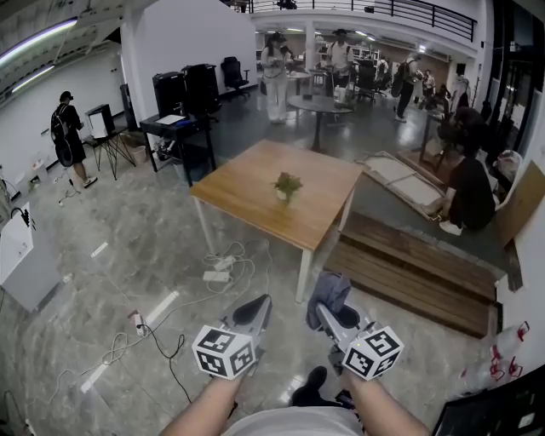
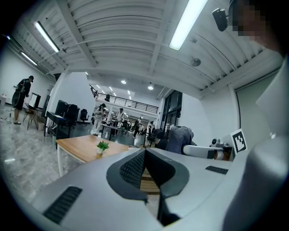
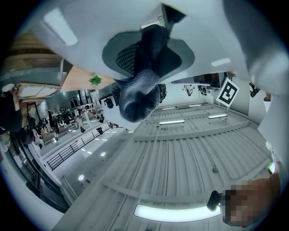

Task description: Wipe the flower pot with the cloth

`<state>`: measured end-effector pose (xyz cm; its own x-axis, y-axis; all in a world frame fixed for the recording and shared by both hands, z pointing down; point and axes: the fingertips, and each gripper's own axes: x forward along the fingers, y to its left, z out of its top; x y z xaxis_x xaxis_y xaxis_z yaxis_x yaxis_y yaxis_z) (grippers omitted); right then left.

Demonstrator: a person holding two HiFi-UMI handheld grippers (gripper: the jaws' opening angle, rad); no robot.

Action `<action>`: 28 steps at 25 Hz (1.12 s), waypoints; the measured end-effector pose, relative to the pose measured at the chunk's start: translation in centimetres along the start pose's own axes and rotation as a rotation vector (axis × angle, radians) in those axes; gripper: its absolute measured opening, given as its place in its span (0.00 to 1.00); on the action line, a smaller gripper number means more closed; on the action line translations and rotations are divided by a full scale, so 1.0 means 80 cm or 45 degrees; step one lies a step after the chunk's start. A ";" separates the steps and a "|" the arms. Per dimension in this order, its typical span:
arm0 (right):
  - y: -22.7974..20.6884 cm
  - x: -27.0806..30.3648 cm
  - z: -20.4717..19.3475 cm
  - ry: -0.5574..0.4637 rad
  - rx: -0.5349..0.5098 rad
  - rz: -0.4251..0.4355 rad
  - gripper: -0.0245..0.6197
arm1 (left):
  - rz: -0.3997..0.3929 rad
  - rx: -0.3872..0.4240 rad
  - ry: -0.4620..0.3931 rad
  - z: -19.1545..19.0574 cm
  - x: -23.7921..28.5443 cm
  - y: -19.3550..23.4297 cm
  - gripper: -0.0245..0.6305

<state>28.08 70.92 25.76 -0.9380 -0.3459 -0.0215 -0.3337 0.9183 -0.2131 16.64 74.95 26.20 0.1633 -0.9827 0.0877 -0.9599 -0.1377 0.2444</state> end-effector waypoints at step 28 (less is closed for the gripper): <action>-0.502 0.319 0.028 0.131 0.078 0.137 0.15 | 0.219 -0.066 0.161 0.015 0.572 0.301 0.05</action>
<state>17.75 24.80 31.56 -0.9738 -0.2216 0.0518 -0.2272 0.9343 -0.2746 0.68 26.54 34.93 0.0285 -0.9672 0.2524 -0.9636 0.0406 0.2643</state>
